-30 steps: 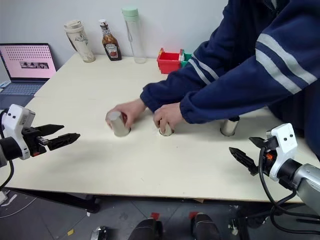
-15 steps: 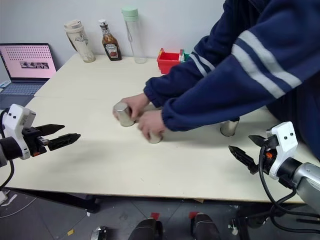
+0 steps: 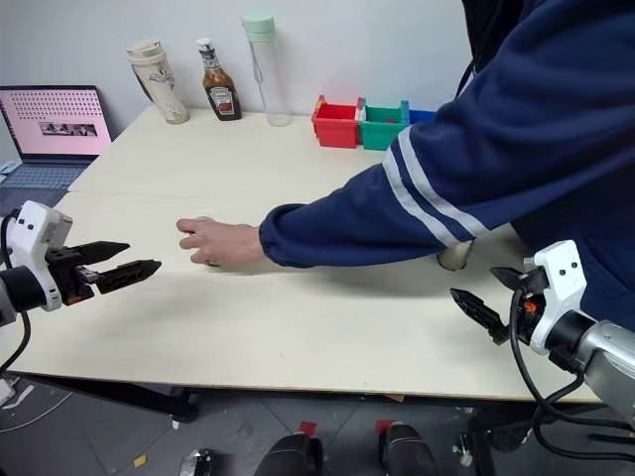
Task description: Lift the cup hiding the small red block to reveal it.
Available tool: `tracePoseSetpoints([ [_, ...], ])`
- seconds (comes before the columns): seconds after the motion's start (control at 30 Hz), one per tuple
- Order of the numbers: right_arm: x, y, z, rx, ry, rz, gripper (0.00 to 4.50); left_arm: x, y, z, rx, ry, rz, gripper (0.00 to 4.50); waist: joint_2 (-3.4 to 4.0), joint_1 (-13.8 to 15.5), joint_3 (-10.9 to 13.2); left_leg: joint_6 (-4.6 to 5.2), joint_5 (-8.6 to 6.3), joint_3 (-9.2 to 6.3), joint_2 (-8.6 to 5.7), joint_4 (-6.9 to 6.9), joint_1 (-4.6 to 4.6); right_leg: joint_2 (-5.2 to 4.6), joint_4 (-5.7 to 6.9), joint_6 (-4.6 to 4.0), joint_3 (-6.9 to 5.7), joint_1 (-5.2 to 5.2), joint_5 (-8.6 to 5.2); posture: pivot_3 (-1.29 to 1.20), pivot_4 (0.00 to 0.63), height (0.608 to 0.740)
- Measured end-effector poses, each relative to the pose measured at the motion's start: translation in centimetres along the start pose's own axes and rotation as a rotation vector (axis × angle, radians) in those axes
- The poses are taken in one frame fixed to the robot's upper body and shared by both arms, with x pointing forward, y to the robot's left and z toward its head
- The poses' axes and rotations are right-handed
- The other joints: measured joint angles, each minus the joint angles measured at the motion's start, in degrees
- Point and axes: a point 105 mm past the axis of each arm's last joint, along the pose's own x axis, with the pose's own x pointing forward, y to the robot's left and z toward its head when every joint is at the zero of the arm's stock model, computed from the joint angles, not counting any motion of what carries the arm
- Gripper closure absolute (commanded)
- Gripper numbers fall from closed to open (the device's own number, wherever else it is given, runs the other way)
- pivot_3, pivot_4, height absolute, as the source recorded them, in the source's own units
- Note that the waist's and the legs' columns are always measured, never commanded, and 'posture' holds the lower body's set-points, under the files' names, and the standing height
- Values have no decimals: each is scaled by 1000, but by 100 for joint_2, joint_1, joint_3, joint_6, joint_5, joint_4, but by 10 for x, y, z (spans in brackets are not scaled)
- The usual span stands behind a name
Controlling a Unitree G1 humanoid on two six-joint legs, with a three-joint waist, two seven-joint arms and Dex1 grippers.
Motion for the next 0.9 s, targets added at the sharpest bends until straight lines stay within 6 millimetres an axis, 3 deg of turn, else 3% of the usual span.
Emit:
tracePoseSetpoints([
  [0.33,2,5,-2,15,5,26,0,-1,-4,-2,9,23,-23,31,0,0,0,0,0,0,0,0,0,0,1,1,0,0,1,0,150,740],
  [0.43,5,12,-5,24,15,78,0,1,-19,-7,9,50,-74,31,0,-2,0,0,0,1,1,0,0,0,-1,1,2,0,1,0,150,740],
  [0.5,12,25,-6,21,28,162,0,6,-41,-7,4,39,-144,31,-1,-3,-1,0,0,4,0,1,3,-2,-1,0,7,2,0,0,150,740],
  [0.6,28,47,-4,-22,18,299,0,19,-91,-7,25,0,-304,31,-4,-6,-3,0,0,5,1,9,2,-1,-1,0,9,3,0,0,150,740],
  [0.67,49,54,-3,-67,1,348,0,28,-118,-4,59,-38,-362,31,-8,-17,-6,1,2,8,1,14,8,4,1,-1,14,7,1,0,150,740],
  [0.73,65,56,-4,-81,-15,352,0,34,-131,0,86,-78,-380,31,-8,-12,-6,3,4,8,0,15,9,12,4,-1,20,8,2,0,150,740],
  [0.9,123,59,0,-122,-59,343,0,45,-137,5,145,-175,-323,31,-8,-29,-6,5,7,20,10,14,15,60,8,17,29,3,28,0,150,740],
])
